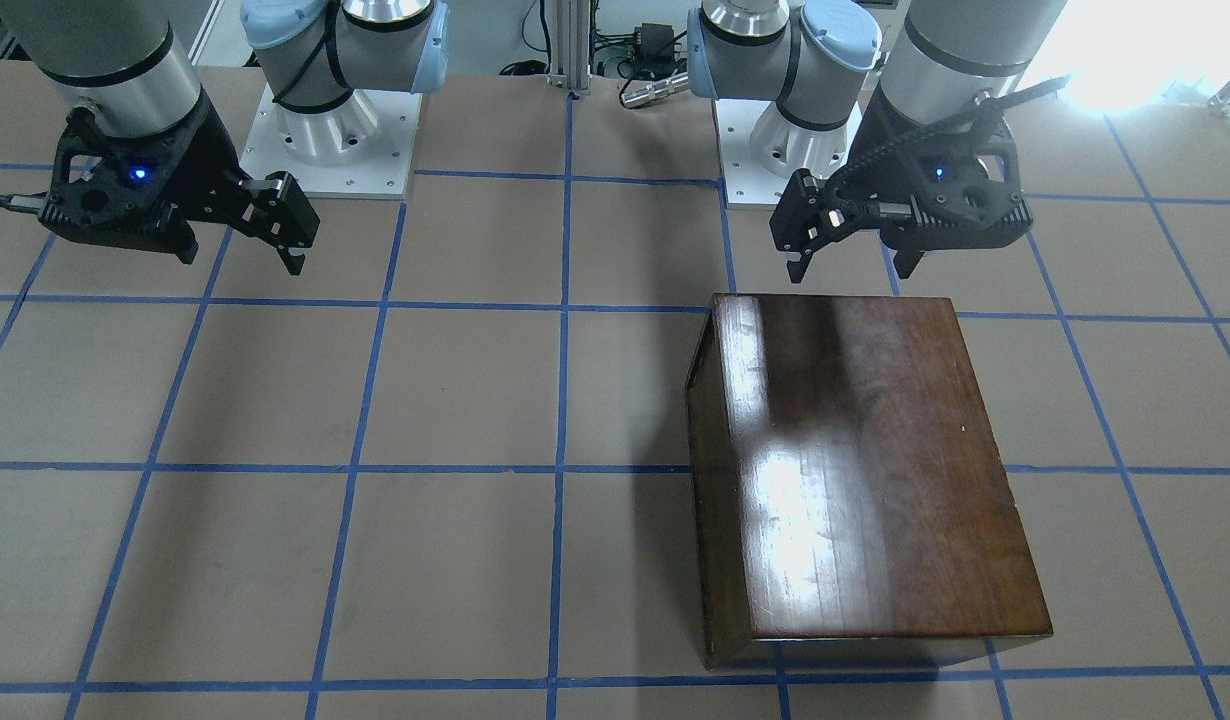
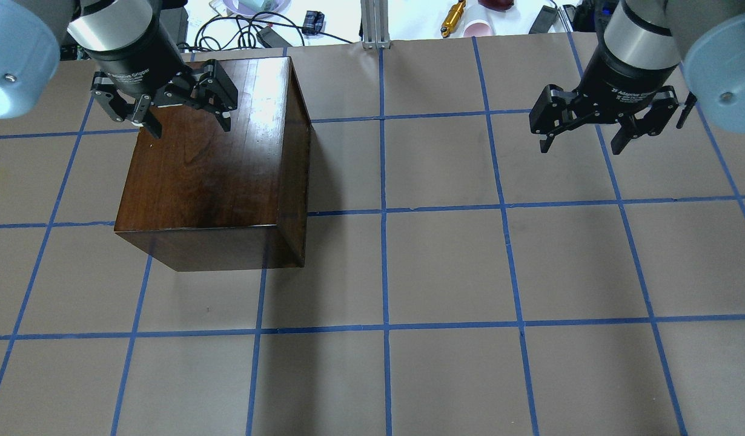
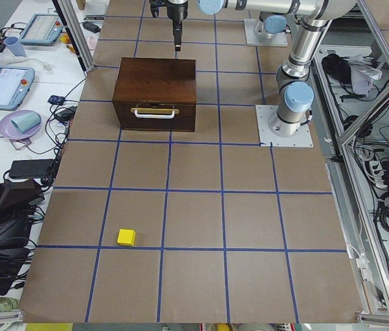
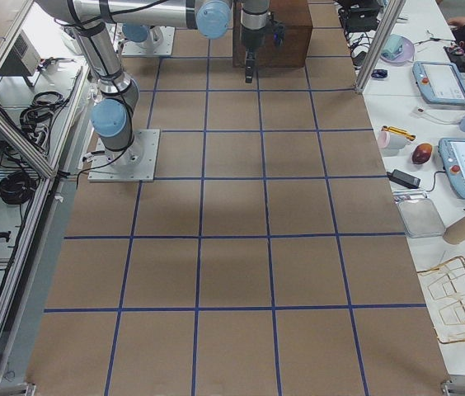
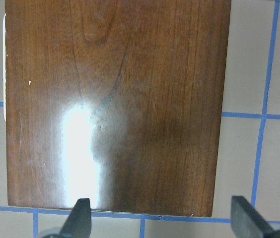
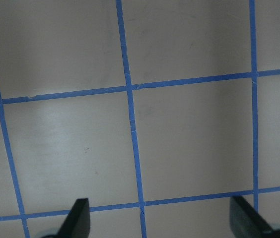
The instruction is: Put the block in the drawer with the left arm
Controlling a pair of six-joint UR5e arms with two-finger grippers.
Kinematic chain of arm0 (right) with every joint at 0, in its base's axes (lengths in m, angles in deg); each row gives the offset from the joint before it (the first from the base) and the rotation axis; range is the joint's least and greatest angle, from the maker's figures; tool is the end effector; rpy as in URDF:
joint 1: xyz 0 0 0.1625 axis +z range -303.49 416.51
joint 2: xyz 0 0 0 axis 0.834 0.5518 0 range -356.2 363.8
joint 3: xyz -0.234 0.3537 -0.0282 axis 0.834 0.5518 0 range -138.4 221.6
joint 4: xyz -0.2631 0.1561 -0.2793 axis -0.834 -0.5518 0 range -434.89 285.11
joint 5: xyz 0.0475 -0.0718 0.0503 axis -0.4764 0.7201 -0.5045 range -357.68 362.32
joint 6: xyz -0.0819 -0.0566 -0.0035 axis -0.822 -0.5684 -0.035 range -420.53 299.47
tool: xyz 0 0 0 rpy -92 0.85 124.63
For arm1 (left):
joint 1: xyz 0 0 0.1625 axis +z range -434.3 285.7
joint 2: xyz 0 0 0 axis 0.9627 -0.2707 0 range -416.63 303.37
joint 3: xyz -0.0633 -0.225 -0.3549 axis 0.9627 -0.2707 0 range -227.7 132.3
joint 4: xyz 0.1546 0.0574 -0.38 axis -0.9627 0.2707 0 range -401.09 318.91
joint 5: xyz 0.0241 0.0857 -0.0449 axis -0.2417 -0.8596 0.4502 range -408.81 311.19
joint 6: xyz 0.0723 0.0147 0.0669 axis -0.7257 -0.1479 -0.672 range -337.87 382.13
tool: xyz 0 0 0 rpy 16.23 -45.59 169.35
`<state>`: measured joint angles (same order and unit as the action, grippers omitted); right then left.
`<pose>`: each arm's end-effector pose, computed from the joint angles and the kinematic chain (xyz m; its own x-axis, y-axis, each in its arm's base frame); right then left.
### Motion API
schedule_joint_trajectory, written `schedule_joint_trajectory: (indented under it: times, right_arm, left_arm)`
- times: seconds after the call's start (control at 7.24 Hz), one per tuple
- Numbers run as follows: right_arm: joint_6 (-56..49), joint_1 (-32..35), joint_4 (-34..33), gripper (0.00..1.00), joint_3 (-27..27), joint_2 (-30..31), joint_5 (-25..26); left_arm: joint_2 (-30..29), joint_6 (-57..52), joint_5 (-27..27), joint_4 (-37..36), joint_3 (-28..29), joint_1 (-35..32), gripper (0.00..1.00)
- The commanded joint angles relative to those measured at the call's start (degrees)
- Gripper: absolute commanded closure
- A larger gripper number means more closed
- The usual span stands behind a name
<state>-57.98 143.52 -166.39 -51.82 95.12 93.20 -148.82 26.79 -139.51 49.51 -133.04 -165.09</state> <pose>0.1065 -0.4870 0.4723 -0.9952 0.0964 0.0158 0.0965 0.9953 0.0098 -0.1391 -0.5091 0.5078 -0.9977 -0.0678 -0.0096 -0.0675 0.9972 -0.0336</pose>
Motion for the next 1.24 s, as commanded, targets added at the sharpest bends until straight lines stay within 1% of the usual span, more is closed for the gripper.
schedule_joint_trajectory:
  times: [0.0, 1.1]
  right_arm:
    - [0.0, 0.0, 0.0, 0.0, 0.0, 0.0, 0.0]
    - [0.0, 0.0, 0.0, 0.0, 0.0, 0.0, 0.0]
  left_arm:
    - [0.17, 0.0, -0.1, 0.1, 0.09, 0.0, 0.0]
    - [0.96, 0.0, -0.01, 0.89, 0.09, -0.09, 0.0]
